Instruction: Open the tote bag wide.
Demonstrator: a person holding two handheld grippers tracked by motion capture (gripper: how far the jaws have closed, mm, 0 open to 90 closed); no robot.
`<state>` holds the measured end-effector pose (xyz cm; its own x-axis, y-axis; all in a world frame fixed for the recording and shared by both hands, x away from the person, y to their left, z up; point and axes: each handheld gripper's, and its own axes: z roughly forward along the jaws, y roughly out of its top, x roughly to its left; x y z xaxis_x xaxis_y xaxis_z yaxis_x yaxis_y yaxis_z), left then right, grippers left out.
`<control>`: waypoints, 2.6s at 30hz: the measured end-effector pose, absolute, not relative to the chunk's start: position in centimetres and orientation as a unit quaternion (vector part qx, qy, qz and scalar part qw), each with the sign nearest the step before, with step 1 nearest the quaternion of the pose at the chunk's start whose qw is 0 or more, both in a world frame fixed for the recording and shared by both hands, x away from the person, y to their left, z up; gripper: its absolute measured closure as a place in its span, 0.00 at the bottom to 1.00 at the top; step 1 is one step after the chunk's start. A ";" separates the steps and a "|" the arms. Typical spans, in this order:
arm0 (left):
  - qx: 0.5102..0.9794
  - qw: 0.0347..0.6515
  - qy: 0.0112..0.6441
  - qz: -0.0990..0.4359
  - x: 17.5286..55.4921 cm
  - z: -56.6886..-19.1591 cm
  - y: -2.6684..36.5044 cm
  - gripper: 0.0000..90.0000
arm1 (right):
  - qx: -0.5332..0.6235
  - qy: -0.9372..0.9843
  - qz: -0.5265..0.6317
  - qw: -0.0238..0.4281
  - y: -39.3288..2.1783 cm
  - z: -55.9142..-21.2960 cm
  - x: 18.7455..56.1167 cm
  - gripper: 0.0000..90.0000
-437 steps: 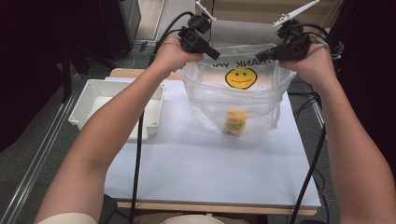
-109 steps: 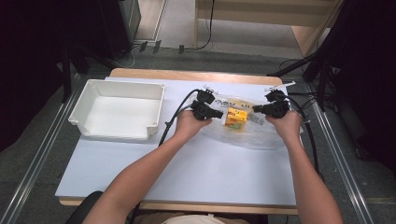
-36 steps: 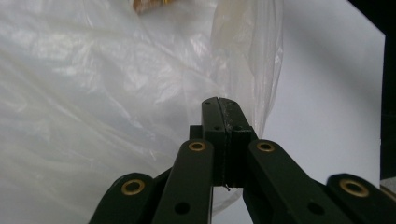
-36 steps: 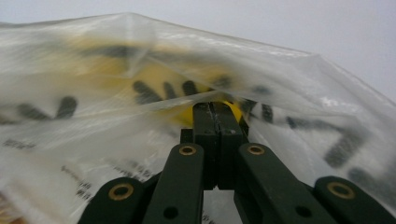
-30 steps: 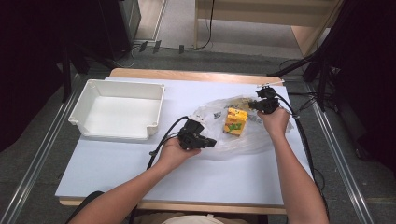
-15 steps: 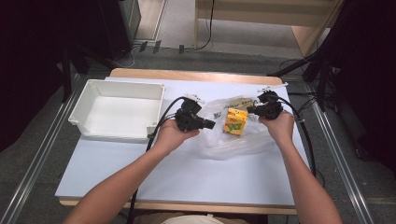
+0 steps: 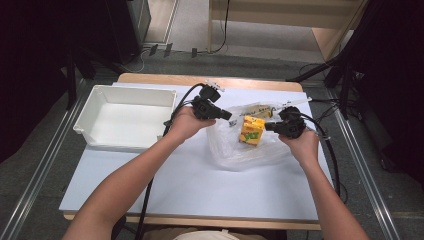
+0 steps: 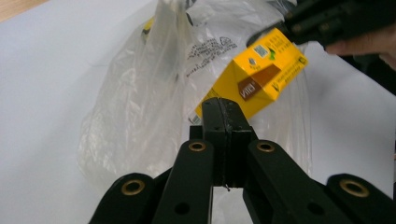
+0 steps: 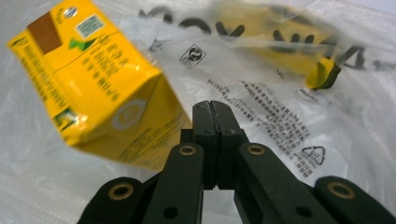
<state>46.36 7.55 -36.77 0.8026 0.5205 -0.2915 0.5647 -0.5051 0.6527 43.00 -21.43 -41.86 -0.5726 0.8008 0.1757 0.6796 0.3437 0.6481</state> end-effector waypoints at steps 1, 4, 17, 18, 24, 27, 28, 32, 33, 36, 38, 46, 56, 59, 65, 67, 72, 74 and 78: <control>0.869 0.383 0.312 -0.028 46.6 -36.7 7.4 1.00 | 0.455 0.815 0.350 0.083 -21.5 -41.9 42.7 1.00; 0.868 0.382 0.314 -0.033 47.4 -36.7 7.1 1.00 | 0.453 0.817 0.347 0.079 -21.6 -42.2 42.2 1.00; 0.861 0.380 0.335 -0.037 50.9 -38.3 4.8 1.00 | 0.454 0.820 0.341 0.073 -22.0 -43.1 41.0 1.00; 0.862 0.378 0.336 -0.037 50.9 -38.6 4.7 1.00 | 0.454 0.820 0.341 0.073 -21.9 -43.3 40.9 1.00; 0.862 0.366 0.347 -0.038 51.4 -40.6 4.4 1.00 | 0.456 0.821 0.338 0.068 -21.9 -44.2 40.7 1.00; 0.863 0.366 0.346 -0.036 51.4 -41.4 4.2 1.00 | 0.456 0.821 0.336 0.069 -22.0 -44.7 40.4 1.00; 0.865 0.363 0.343 -0.038 51.5 -41.6 4.2 1.00 | 0.456 0.821 0.335 0.069 -22.0 -44.8 40.4 1.00; 0.864 0.373 0.336 -0.036 51.1 -42.2 4.0 1.00 | 0.458 0.822 0.332 0.068 -22.0 -45.4 40.1 1.00; 0.865 0.375 0.333 -0.033 51.0 -42.3 4.0 1.00 | 0.456 0.823 0.332 0.070 -22.0 -45.6 40.1 1.00; 0.870 0.370 0.325 -0.041 50.8 -42.9 3.7 1.00 | 0.459 0.822 0.331 0.066 -21.9 -45.9 40.0 1.00; 0.873 0.363 0.323 -0.040 50.7 -43.3 3.5 1.00 | 0.459 0.822 0.330 0.065 -21.8 -46.1 39.9 1.00; 0.871 0.348 0.345 -0.028 51.8 -45.3 3.6 1.00 | 0.455 0.822 0.335 0.068 -21.9 -46.5 39.3 1.00; 0.870 0.333 0.364 -0.016 52.4 -46.3 4.1 1.00 | 0.450 0.825 0.333 0.072 -22.6 -47.2 37.4 1.00; 0.867 0.334 0.370 -0.014 52.4 -46.3 4.1 1.00 | 0.443 0.828 0.336 0.074 -22.8 -47.2 36.7 1.00; 0.864 0.334 0.377 -0.010 52.5 -46.3 4.3 1.00 | 0.438 0.829 0.340 0.076 -23.6 -47.4 35.2 1.00; 0.863 0.334 0.380 -0.008 52.6 -46.3 4.5 1.00 | 0.433 0.832 0.339 0.078 -23.9 -47.4 34.6 1.00; 0.858 0.338 0.386 -0.018 52.5 -46.4 4.8 1.00 | 0.428 0.836 0.335 0.081 -24.3 -47.3 33.6 1.00; 0.857 0.342 0.386 -0.015 52.4 -46.5 4.9 1.00 | 0.428 0.835 0.336 0.080 -24.4 -47.3 33.2 1.00; 0.851 0.337 0.404 0.007 52.6 -46.3 5.4 1.00 | 0.423 0.836 0.340 0.080 -24.5 -47.4 32.5 1.00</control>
<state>52.60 5.40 -46.33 0.6739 0.6914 -0.2603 0.6821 -0.4470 0.5787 32.50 -24.45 -47.41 -0.6296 0.7616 0.1534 0.6527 0.4116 0.6360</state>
